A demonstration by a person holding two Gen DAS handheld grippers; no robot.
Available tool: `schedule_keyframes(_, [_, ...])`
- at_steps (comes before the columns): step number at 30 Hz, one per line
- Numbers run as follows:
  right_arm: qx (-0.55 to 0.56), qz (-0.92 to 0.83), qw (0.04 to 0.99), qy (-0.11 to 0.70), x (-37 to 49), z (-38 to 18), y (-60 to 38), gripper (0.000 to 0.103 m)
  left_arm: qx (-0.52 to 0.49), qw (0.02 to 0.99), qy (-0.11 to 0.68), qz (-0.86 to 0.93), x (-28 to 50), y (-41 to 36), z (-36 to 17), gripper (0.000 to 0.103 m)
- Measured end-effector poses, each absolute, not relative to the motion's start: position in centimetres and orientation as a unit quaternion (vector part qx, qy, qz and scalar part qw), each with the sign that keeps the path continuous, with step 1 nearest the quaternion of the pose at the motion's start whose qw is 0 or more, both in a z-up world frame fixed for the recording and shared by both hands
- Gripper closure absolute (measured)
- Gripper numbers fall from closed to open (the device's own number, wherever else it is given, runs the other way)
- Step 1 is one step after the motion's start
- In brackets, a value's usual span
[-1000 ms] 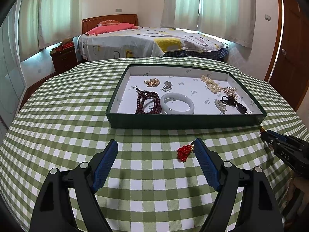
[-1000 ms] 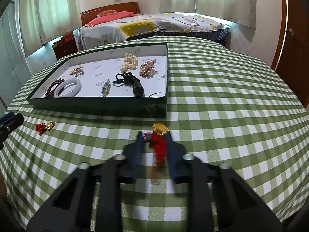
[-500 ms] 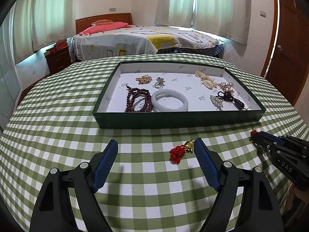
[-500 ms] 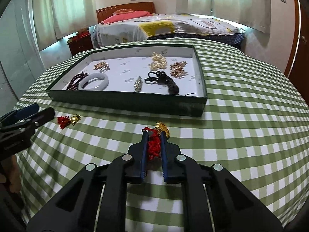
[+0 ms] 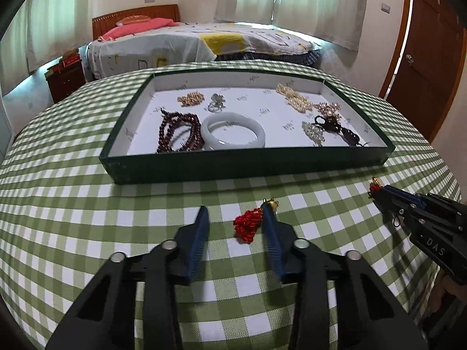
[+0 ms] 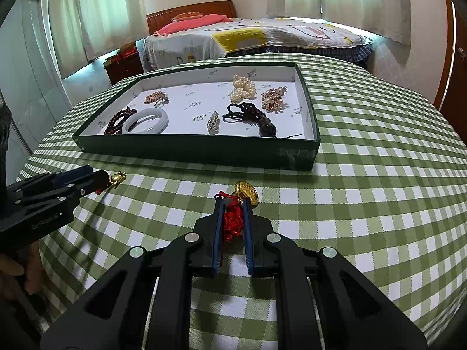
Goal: Organize jewelry
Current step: 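Grasp a red tassel charm with the right gripper while the left gripper grasps the other red tassel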
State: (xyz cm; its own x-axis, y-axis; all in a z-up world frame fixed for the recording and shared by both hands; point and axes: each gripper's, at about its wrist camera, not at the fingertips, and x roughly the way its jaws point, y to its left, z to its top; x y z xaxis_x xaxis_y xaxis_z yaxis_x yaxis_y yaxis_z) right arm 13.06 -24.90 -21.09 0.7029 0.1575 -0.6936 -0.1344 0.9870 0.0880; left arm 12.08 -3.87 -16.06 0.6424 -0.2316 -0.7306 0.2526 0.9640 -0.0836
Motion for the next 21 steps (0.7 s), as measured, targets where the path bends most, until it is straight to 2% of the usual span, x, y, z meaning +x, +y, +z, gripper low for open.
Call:
schedule_keyframes(2, [0.015, 0.079, 0.923, 0.377, 13.01, -21.11, -24.86, 0.09, 0.013, 0.906, 0.4, -0.135, 11.96, -3.82, -16.09, 0.072])
schedule_keyframes(9, [0.014, 0.08, 0.923, 0.377, 13.01, -21.15, -24.78, 0.09, 0.014, 0.905, 0.398, -0.149, 11.77, -3.95, -16.16, 0.092])
schedule_keyframes(21, [0.013, 0.08, 0.923, 0.376, 13.0, -21.28, -24.5, 0.09, 0.016, 0.907, 0.391, -0.154, 11.54, -4.04, -15.86, 0.094])
